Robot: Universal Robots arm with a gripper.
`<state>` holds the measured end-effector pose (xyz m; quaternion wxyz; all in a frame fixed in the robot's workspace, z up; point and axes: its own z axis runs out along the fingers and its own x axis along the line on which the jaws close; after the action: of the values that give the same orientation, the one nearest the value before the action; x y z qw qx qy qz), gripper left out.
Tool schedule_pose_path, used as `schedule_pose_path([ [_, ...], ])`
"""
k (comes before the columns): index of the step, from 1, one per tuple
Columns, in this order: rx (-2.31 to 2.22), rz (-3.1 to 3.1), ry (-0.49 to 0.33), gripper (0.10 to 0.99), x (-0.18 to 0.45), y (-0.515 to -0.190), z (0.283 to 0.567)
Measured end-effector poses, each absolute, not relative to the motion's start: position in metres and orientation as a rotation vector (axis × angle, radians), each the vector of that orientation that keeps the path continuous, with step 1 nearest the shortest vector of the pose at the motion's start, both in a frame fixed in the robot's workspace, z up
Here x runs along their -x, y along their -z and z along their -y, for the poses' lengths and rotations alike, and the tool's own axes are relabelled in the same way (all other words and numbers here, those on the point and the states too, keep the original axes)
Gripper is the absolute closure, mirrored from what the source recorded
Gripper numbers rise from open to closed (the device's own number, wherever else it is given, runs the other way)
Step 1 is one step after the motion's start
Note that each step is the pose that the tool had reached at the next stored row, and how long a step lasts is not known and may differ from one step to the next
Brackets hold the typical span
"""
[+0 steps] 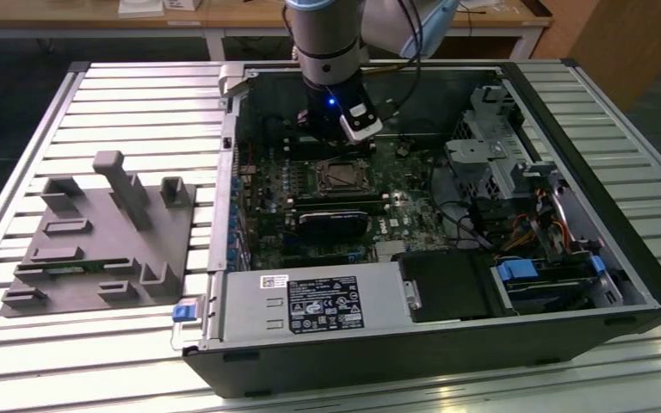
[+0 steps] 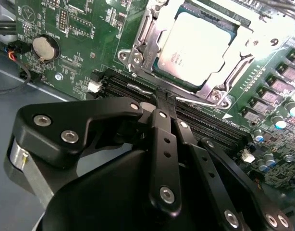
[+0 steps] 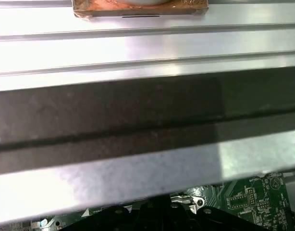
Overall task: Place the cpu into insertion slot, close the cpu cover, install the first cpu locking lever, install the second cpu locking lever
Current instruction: 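Install the first cpu locking lever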
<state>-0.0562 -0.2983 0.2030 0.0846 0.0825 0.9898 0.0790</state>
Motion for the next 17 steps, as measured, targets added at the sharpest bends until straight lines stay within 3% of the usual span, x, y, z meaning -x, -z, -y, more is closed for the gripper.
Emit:
schedule_pose_path([
  [17,-0.417,-2.926,-0.220,0.980,0.0563,-0.1959,0.2983],
])
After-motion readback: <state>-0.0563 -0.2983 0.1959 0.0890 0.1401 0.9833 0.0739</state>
